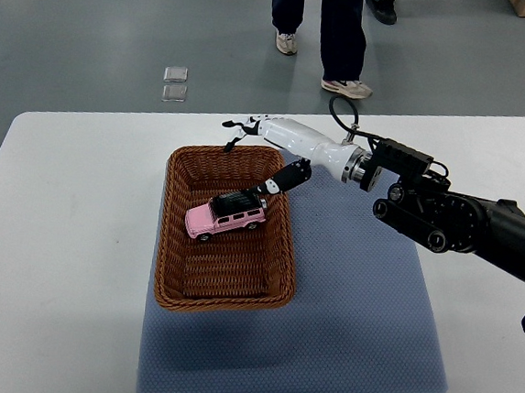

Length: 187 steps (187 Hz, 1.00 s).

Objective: Place pink car in brown basket

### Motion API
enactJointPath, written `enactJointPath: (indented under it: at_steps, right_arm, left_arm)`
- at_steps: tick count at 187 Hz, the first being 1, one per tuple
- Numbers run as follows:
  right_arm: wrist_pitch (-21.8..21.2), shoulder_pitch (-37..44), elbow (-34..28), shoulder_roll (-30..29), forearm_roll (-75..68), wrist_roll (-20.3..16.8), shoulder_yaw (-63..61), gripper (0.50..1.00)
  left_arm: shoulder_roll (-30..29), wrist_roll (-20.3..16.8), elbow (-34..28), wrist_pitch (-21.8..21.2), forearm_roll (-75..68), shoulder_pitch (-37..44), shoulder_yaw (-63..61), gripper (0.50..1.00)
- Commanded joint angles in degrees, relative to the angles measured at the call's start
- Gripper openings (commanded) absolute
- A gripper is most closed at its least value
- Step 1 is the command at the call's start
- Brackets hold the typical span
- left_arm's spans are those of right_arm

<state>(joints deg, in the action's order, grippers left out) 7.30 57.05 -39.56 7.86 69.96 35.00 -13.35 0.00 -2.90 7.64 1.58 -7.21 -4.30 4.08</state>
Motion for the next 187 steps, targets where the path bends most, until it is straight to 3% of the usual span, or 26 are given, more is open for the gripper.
enactJointPath:
  at_steps: [1, 27, 74, 105, 124, 187]
  right_arm:
    - [0.0, -1.8, 0.0, 2.3, -5.8, 0.0, -4.4, 0.913]
    - [-1.1, -5.6, 0.0, 5.0, -18.5, -0.2, -9.9, 0.913]
    - [-4.3, -11.3, -0.3, 8.2, -44.1, -5.4, -17.6, 0.913]
    - [-8.8, -13.3, -0.3, 10.6, -58.4, -10.5, -20.3, 0.913]
    - [-10.5, -14.0, -0.3, 11.1, -63.5, -12.0, -20.3, 0.913]
    - [-9.8, -15.4, 0.0, 10.4, -64.0, -11.4, -20.2, 0.913]
  left_arm:
    - [0.0, 0.0, 0.1, 0.0, -0.1, 0.0, 0.0, 1.000]
    - [0.0, 0.0, 0.1, 0.0, 0.0, -0.1, 0.0, 1.000]
    - [0.0, 0.0, 0.3, 0.0, -0.1, 0.0, 0.0, 1.000]
    - [0.0, 0.0, 0.4, 0.0, -0.1, 0.0, 0.0, 1.000]
    - [0.0, 0.0, 0.5, 0.0, -0.1, -0.1, 0.0, 1.000]
    - [0.0, 0.0, 0.6, 0.0, -0.1, -0.1, 0.0, 1.000]
